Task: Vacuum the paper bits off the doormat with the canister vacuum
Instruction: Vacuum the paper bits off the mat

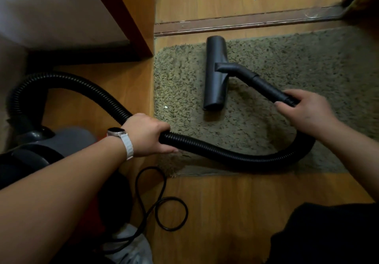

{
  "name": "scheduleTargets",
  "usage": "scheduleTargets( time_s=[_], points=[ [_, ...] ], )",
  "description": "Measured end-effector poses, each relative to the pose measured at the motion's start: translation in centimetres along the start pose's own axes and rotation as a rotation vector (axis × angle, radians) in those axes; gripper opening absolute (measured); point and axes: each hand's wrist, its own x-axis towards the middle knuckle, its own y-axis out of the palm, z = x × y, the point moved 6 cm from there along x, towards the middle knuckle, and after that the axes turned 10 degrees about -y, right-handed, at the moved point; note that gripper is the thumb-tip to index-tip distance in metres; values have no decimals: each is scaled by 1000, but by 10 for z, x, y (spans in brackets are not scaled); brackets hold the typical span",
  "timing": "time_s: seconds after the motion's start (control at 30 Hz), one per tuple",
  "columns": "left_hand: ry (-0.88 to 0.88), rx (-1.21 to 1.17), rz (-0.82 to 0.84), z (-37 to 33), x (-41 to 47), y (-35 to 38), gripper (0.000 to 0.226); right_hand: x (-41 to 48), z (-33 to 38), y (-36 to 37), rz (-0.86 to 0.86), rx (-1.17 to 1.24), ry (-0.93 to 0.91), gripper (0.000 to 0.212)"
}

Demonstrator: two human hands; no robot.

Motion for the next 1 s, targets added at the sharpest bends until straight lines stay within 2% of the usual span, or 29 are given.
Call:
scheduleTargets(
  time_s=[0.1,0.43,0.57,0.83,1.0],
  points=[
    [-20,-28,-24,-10,12,-8,69,-4,-20,-11,21,30,34,39],
    [104,-38,-89,-37,19,4,75,-24,-32,4,115,-20,-62,32],
    [141,-7,-24,-32,1,15,70,-17,-4,13,153,15,-149,34],
    [100,65,166,-16,-26,18,96,8,91,63,331,-116,-412,36],
    [90,83,234,-6,-34,26,84,9,124,89,387,-224,-514,29]
  ],
)
